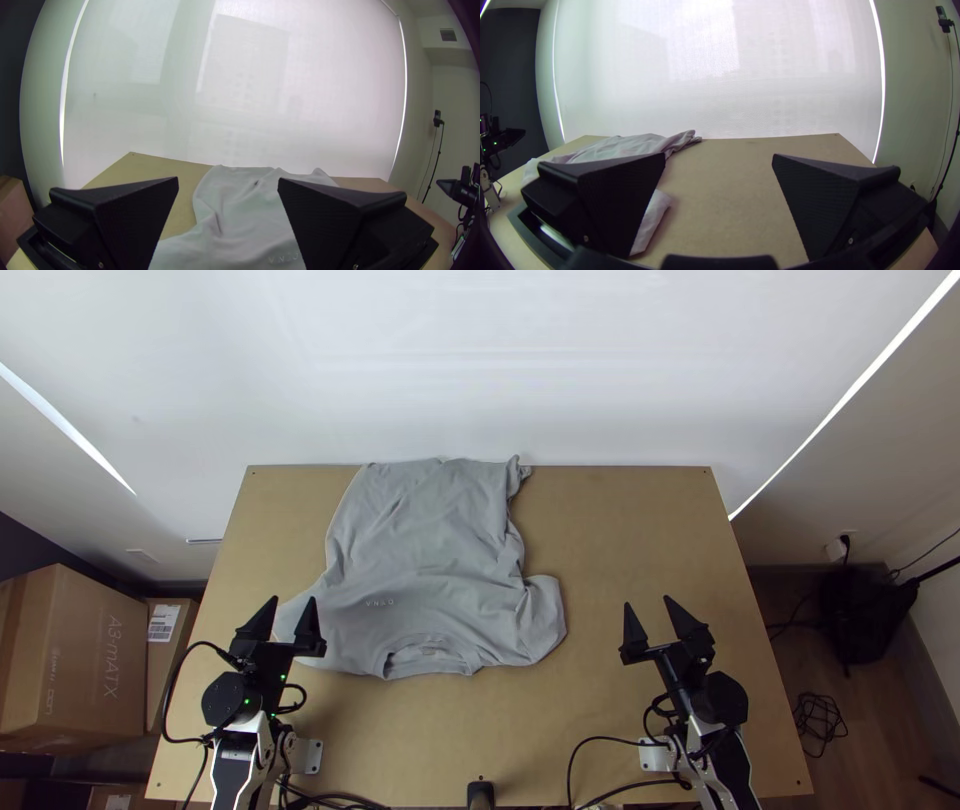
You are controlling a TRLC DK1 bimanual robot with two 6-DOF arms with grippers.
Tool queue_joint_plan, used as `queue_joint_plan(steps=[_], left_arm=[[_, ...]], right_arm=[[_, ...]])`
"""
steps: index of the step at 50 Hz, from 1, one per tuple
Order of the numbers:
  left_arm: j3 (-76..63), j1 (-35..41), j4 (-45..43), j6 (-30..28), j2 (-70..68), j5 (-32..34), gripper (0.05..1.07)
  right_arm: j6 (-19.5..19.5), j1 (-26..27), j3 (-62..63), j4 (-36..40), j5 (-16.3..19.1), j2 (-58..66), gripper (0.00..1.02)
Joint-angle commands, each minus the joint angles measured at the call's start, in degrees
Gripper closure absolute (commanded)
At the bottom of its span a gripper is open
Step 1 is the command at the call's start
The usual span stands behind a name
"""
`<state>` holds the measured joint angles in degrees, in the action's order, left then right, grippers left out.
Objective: Fold the t-shirt
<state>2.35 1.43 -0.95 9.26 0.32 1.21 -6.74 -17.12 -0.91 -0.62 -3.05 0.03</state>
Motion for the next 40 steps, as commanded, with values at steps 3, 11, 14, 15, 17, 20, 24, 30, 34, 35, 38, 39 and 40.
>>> queue_joint_plan(steps=[3,11,14,15,17,20,24,30,34,35,38,39,40], left_arm=[[-2.1,1.6,1.7,7.5,-0.4,0.3,0.10],[-2.2,1.2,1.7,8.4,-0.5,-0.2,0.10],[-1.8,0.2,1.3,7.2,-0.5,-0.2,0.10],[-1.8,0.2,1.2,6.9,-0.5,-0.2,0.10],[-1.6,0.3,0.6,5.3,-0.4,-0.2,0.10],[-0.7,0.3,1.1,4.5,-0.4,-0.2,0.10],[1.2,-0.2,1.6,2.2,-0.3,-0.2,0.10],[3.9,-0.2,2.5,-0.4,-0.2,-0.2,0.10],[5.6,0.1,3.0,-1.1,-0.1,-0.1,0.10],[6.0,0.2,3.0,-1.3,-0.1,-0.1,0.10],[7.5,0.2,3.3,-1.9,0.7,-0.1,0.10],[7.9,0.2,3.3,-2.1,1.2,-0.1,0.10],[8.6,0.1,3.4,-2.8,1.9,-0.1,0.10]], right_arm=[[-1.9,0.8,0.5,1.2,-0.6,-0.2,0.04],[-1.8,1.1,0.1,1.2,-0.5,-0.1,0.04],[-1.9,1.4,-0.9,1.7,-0.6,0.0,0.04],[-1.8,1.3,-1.1,1.9,-0.6,0.1,0.04],[-1.6,1.3,-2.0,2.4,-0.6,0.0,0.04],[-0.9,1.3,-3.4,3.5,-0.6,-0.1,0.04],[-0.1,1.3,-5.4,4.3,-0.6,-0.1,0.04],[0.9,0.8,-8.7,4.7,-0.6,1.6,0.04],[1.6,0.1,-11.0,4.5,-0.6,4.5,0.04],[2.0,-0.1,-11.8,4.5,-0.6,5.5,0.04],[2.4,-0.7,-14.0,4.4,-0.6,8.5,0.04],[2.6,-1.1,-15.1,4.5,-0.6,9.7,0.04],[3.1,-1.4,-16.0,4.6,-0.6,11.0,0.04]])
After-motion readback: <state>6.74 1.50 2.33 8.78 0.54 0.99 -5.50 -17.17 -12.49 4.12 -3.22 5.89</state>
